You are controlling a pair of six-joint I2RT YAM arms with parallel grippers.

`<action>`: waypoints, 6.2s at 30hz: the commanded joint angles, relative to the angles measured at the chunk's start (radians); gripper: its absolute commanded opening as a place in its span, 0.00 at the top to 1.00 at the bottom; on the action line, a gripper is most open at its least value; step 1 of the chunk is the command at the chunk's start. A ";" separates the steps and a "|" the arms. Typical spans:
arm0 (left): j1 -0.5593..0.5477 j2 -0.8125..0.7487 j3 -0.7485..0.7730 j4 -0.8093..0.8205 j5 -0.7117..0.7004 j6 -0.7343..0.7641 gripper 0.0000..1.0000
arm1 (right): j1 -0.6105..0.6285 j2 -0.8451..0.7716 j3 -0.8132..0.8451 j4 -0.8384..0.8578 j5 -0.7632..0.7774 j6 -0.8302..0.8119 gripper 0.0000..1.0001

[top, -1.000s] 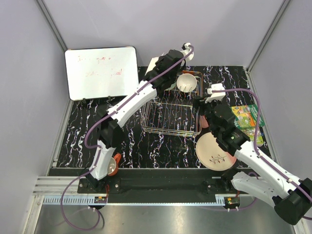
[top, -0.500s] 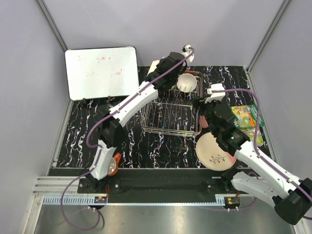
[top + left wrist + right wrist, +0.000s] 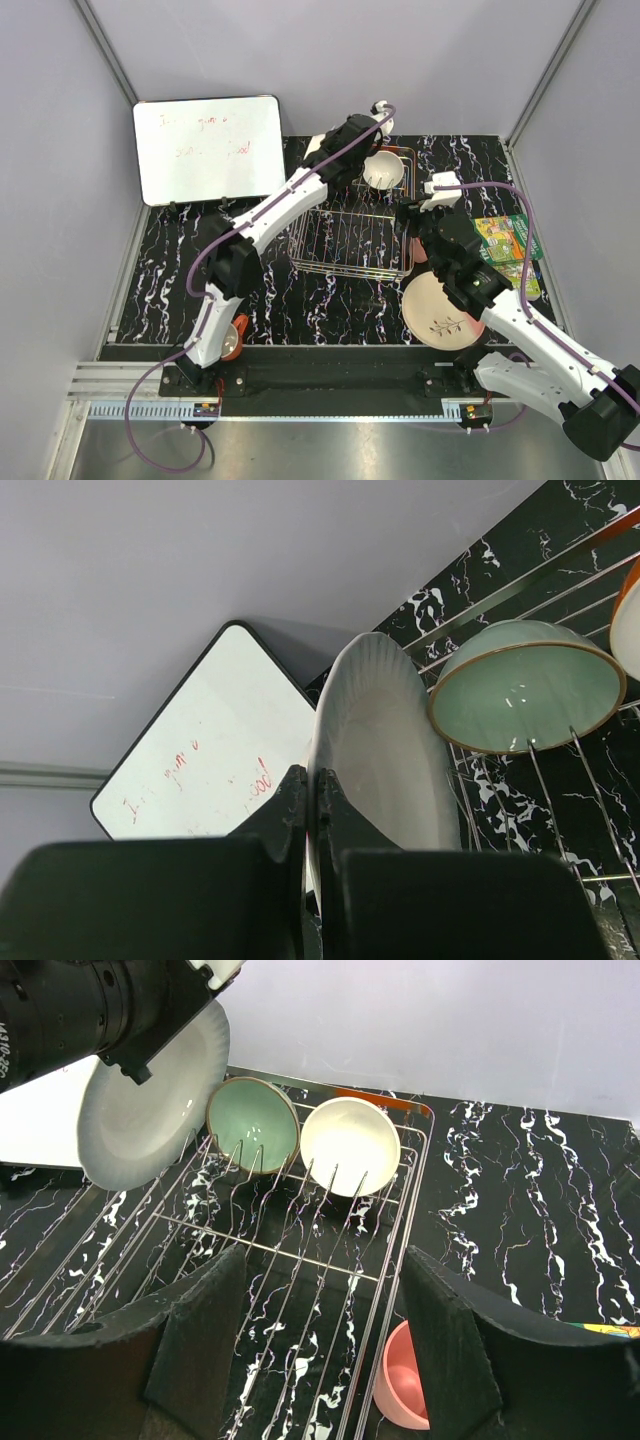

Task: Load the mixed dishes into the dish rack

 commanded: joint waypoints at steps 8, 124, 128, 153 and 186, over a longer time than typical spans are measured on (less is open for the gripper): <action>0.027 0.008 0.036 0.079 -0.021 -0.019 1.00 | 0.015 0.000 0.001 0.029 -0.011 0.014 0.31; 0.030 -0.026 -0.018 -0.042 0.037 -0.184 0.33 | 0.029 0.049 -0.007 0.044 -0.047 0.061 0.29; 0.018 -0.052 0.001 -0.045 0.045 -0.168 0.10 | 0.030 0.050 -0.004 0.046 -0.036 0.060 0.25; 0.334 -0.765 -0.738 -0.252 0.399 -0.266 0.01 | 0.029 -0.020 0.291 -1.117 0.121 0.829 0.29; 0.372 -0.696 -1.051 -0.156 0.781 -0.184 0.09 | 0.030 0.125 0.188 -0.998 -0.125 0.770 0.20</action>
